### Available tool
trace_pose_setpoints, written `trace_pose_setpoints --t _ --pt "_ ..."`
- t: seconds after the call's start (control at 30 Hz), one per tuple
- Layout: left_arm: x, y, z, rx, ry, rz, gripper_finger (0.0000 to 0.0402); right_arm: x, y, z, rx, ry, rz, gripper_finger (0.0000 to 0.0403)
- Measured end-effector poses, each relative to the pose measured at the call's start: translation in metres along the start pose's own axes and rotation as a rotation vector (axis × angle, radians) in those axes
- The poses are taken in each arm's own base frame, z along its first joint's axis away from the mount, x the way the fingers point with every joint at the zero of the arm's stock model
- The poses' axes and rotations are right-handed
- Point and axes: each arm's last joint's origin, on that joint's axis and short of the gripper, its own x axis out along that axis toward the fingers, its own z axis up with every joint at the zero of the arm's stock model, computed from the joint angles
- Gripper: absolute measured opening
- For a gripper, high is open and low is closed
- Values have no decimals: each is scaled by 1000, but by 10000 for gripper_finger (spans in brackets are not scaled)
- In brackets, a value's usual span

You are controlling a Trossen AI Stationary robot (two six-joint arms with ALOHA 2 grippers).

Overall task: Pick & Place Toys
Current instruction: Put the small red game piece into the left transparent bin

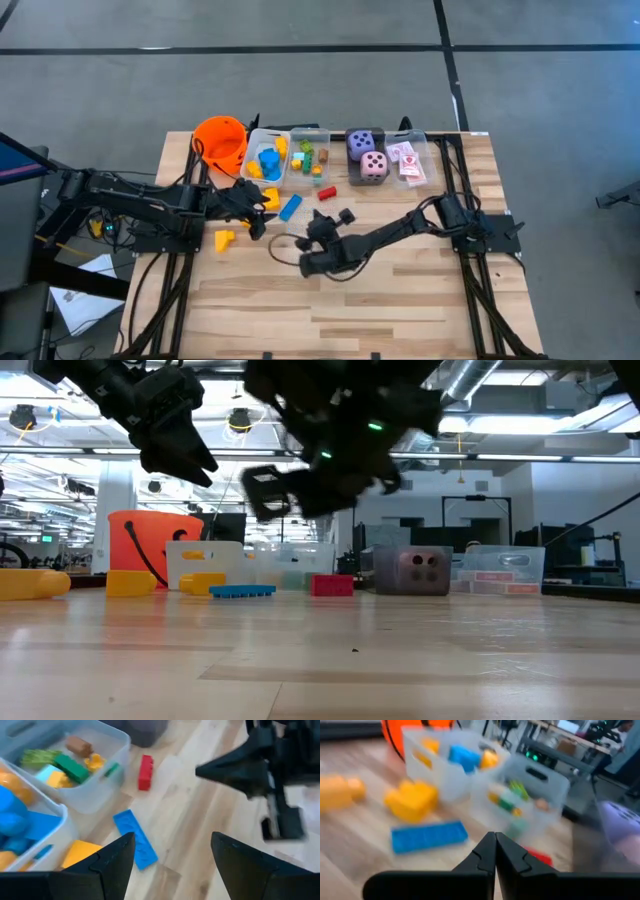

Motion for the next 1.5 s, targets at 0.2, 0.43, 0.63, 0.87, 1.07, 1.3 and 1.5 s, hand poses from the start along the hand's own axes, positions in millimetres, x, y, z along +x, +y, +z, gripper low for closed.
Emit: trace_pose_setpoints --t 0.2,0.43,0.63,0.87,1.07,1.3,1.5 --pt "22 -4 -16 29 -25 -46 241 -34 -43 -11 -45 144 -94 1" --pt "72 -5 -32 72 -240 -42 173 -75 -110 23 -56 265 -194 0" --pt "114 -7 -44 58 -281 -22 34 -95 -139 25 39 143 -71 0" --pt "156 6 -45 54 -252 84 2 -101 -137 -9 184 -10 29 0" --pt "180 16 -40 41 -211 120 1 -98 -133 -27 232 -55 58 0" --pt "190 18 -36 33 -208 134 0 -100 -132 -31 248 -52 76 0" --pt "197 24 -39 30 -188 157 0 -99 -132 -31 243 -52 71 0"
